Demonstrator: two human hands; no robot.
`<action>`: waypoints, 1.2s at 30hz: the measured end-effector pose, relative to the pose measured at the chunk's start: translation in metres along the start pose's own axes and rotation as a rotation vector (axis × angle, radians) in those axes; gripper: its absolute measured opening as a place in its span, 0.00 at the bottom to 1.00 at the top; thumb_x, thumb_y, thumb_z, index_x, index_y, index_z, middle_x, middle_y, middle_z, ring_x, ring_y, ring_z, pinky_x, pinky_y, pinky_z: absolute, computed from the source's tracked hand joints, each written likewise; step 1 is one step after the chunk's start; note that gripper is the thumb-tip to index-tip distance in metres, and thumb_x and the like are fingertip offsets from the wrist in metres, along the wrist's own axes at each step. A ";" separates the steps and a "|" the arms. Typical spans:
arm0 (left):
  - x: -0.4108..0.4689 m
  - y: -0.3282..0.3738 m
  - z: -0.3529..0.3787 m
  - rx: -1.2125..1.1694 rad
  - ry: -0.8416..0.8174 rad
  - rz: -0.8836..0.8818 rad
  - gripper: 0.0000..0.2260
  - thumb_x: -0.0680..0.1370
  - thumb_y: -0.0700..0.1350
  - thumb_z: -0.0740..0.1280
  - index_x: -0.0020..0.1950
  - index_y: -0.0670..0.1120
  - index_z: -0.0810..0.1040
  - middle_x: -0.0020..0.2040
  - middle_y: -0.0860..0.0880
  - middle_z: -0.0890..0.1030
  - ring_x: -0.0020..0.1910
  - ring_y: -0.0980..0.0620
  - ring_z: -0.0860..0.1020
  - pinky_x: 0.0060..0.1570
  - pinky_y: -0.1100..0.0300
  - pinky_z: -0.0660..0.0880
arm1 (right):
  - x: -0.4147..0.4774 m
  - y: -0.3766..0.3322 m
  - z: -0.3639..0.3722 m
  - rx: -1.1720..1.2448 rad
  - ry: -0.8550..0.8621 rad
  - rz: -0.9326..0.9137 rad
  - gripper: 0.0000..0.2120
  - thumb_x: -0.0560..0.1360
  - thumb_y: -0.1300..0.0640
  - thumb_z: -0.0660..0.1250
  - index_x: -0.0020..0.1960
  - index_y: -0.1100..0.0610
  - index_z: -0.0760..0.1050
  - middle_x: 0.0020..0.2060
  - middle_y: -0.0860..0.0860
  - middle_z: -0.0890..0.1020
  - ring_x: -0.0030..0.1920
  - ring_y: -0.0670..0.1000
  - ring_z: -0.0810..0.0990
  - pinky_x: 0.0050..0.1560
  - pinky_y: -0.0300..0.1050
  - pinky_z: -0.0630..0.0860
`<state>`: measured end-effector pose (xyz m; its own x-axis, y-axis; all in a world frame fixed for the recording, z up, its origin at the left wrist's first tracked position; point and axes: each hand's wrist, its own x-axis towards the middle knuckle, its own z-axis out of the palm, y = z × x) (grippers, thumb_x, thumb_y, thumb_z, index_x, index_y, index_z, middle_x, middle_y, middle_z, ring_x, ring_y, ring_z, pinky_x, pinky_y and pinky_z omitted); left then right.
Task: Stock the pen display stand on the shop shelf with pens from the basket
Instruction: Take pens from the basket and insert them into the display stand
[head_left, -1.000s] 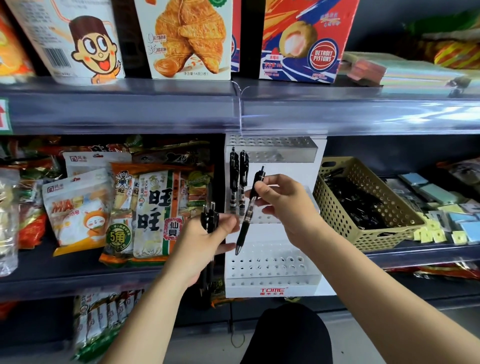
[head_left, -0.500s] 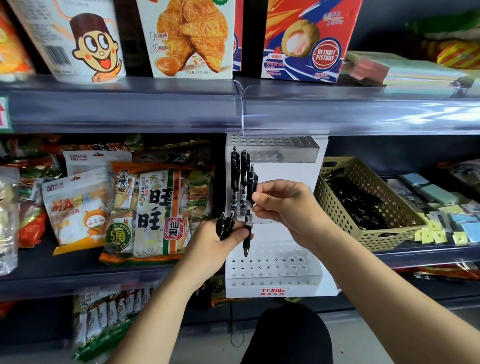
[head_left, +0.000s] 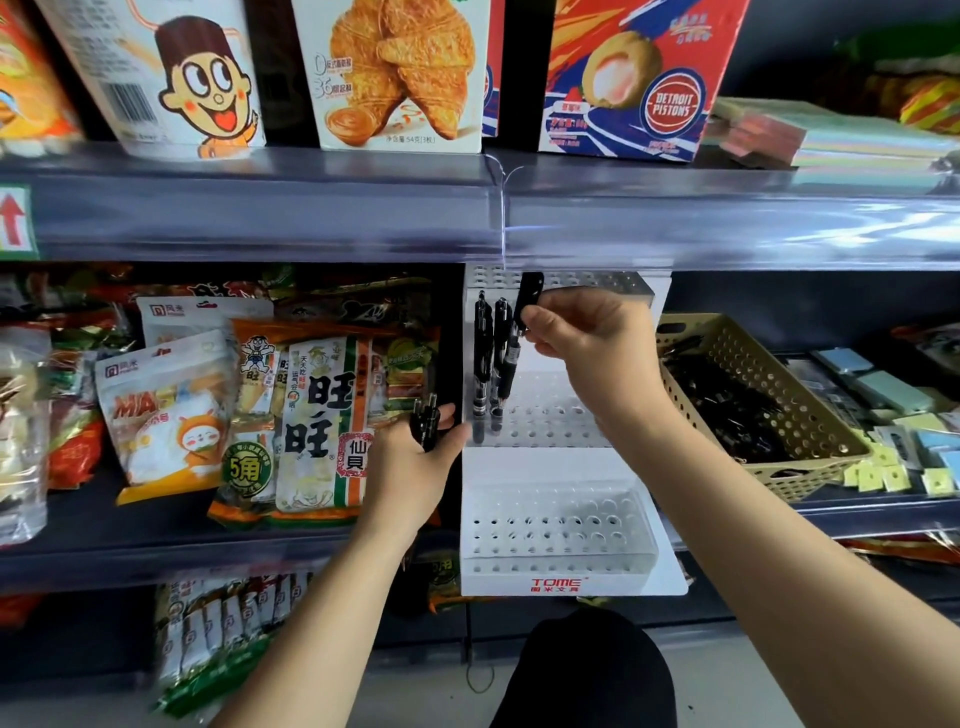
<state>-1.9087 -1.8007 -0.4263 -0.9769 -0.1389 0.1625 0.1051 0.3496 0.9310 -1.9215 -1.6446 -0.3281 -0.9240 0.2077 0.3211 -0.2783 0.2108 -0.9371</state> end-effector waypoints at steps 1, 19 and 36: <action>0.001 -0.002 0.002 0.000 0.002 -0.005 0.14 0.75 0.46 0.70 0.59 0.45 0.80 0.54 0.53 0.82 0.49 0.60 0.78 0.41 0.79 0.68 | 0.001 0.001 0.002 -0.018 -0.001 -0.013 0.04 0.71 0.63 0.72 0.41 0.55 0.79 0.33 0.52 0.82 0.36 0.51 0.80 0.47 0.52 0.80; 0.005 -0.004 0.004 -0.022 0.005 -0.034 0.10 0.74 0.46 0.71 0.55 0.46 0.82 0.43 0.51 0.83 0.39 0.61 0.78 0.37 0.70 0.73 | -0.007 0.034 0.010 -0.296 -0.069 0.037 0.04 0.70 0.59 0.73 0.38 0.53 0.80 0.31 0.50 0.82 0.36 0.59 0.82 0.44 0.54 0.80; -0.013 0.038 -0.014 -0.241 -0.148 -0.017 0.24 0.69 0.69 0.61 0.49 0.52 0.80 0.32 0.62 0.67 0.29 0.63 0.60 0.28 0.58 0.67 | -0.031 0.025 -0.008 -0.324 -0.115 0.071 0.05 0.70 0.56 0.73 0.41 0.54 0.78 0.33 0.51 0.81 0.28 0.45 0.78 0.29 0.35 0.74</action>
<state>-1.8894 -1.7985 -0.3885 -0.9936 0.0004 0.1132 0.1124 0.1154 0.9869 -1.8976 -1.6379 -0.3601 -0.9668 0.1272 0.2217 -0.1318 0.4954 -0.8586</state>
